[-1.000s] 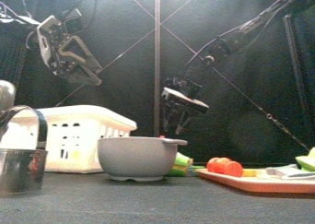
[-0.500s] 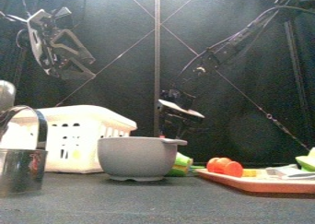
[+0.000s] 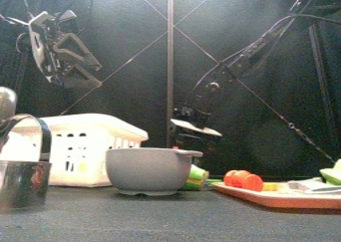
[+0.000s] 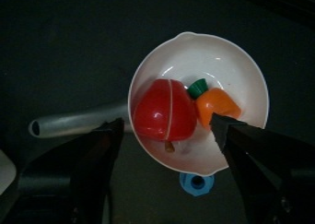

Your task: Grab apple

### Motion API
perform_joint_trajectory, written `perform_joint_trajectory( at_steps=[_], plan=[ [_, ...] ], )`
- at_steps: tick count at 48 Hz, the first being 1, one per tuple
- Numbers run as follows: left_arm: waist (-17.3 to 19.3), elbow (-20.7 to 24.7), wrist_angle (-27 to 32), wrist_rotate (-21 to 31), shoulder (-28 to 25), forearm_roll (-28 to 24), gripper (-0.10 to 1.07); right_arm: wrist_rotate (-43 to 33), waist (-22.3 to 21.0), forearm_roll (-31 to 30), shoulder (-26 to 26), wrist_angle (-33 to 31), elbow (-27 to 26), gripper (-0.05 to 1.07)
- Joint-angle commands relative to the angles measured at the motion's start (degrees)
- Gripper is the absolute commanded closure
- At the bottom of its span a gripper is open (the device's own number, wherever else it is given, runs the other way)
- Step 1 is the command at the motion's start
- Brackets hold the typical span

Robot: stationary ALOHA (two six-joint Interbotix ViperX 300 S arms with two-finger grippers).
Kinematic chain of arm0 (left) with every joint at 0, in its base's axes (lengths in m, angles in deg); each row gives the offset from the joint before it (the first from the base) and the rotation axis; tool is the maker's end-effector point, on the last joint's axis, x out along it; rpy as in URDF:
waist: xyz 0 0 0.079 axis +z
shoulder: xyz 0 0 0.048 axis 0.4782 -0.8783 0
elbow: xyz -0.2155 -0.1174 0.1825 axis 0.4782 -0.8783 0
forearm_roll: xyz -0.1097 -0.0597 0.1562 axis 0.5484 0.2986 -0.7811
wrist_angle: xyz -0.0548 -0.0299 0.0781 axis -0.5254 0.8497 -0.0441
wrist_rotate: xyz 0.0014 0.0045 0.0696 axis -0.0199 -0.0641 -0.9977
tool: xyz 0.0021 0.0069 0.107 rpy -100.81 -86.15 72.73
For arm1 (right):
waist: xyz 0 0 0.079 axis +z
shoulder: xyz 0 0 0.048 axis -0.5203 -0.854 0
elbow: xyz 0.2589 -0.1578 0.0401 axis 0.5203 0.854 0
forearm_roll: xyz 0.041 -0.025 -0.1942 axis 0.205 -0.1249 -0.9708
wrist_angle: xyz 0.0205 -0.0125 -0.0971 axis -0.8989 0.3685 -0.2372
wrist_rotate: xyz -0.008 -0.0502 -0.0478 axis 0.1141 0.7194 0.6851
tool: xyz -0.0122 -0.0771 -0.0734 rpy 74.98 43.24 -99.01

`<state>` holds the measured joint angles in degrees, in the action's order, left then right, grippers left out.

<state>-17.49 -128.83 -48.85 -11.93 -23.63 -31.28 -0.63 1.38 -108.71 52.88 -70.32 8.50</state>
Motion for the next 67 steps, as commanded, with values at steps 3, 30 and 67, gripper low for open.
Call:
perform_joint_trajectory(
  at_steps=[3,30,67],
  plan=[
    [0.18,0.62,-0.18,-0.09,-0.09,0.09,0.10,0.09,-0.88,-0.35,0.35,-0.35,-2.11,-0.01],
    [0.26,0.09,-0.18,-0.09,-0.09,0.18,0.10,0.18,-0.70,-0.53,-1.58,-1.32,-2.99,-0.01],
    [0.26,0.09,0.70,-0.09,-0.09,0.26,0.10,0.09,-0.26,0.35,-2.02,-3.96,-4.22,-0.01]
  ],
)
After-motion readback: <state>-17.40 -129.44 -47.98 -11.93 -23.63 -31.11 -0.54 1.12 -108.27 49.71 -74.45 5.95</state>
